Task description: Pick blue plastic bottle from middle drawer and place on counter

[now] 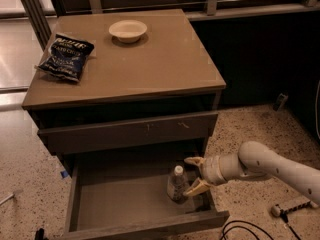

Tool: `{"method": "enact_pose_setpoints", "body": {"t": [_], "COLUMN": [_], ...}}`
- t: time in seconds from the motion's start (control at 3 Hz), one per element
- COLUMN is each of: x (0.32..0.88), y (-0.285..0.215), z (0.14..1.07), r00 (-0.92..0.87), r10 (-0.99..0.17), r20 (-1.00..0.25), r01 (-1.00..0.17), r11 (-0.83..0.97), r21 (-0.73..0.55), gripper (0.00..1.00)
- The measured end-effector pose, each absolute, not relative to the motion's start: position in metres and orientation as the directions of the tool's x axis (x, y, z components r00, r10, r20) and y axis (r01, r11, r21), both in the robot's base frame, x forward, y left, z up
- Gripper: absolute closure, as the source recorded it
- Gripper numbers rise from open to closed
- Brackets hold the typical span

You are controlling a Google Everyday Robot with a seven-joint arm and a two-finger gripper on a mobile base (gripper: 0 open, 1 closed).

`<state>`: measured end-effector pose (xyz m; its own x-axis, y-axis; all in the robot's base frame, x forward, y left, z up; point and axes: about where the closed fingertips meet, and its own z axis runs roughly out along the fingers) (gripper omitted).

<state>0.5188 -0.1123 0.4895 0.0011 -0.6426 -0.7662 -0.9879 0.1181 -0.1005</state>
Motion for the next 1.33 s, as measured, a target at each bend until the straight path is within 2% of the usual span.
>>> {"method": "enact_pose_setpoints", "body": {"t": [0.67, 1.0, 1.33], "x": [0.518, 0.518, 0.518], "y": [-0.083, -0.069, -0.068], "z": [0.47, 0.467, 0.466], "r00": [0.0, 0.034, 0.038], "r10": [-0.595, -0.57, -0.568], "r20": [-0.804, -0.821, -0.822], "r01": [-0.995, -0.996, -0.996], "r11": [0.077, 0.051, 0.048], "r21": [-0.057, -0.077, -0.079], "gripper": [0.29, 0.46, 0.7]}}
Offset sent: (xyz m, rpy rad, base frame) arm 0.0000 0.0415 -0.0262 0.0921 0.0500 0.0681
